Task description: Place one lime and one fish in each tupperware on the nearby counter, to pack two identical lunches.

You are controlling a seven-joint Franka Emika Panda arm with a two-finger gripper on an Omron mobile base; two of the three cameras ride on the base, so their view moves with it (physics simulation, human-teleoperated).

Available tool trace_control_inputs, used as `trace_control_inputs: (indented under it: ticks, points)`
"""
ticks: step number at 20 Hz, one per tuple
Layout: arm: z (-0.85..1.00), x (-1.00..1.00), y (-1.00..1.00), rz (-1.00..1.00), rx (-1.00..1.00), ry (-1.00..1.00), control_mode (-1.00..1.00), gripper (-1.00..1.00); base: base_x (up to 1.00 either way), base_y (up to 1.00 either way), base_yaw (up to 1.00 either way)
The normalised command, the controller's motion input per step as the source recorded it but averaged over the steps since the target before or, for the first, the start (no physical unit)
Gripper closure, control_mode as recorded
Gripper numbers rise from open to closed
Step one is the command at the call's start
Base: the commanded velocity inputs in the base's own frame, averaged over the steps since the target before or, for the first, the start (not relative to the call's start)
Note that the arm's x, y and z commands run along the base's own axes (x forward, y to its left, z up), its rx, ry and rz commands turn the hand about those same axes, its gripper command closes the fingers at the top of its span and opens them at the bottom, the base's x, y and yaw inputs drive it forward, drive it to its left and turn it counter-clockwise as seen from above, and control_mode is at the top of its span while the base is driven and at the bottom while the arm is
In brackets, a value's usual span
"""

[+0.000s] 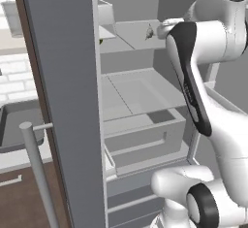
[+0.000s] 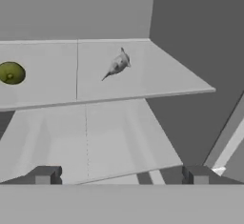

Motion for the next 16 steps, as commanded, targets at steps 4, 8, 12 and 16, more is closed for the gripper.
trace_control_inputs:
  ticks: [4,8,12,16]
  points:
    - [-0.08,0.92,0.00,0.00,0.00,0.16,-1.00,-1.00,0.00,0.00,0.00]
    - [-0.02,0.91,0.00,0.00,0.00,0.20,-1.00,-1.00,0.00,0.00,0.00]
    - [-0.09,0.89,0.00,0.00,0.00,0.27,-1.00,-1.00,0.00,0.00,0.00]
    - [-0.08,0.62,0.00,0.00,0.00,0.21,-1.00,-1.00,0.00,0.00,0.00]
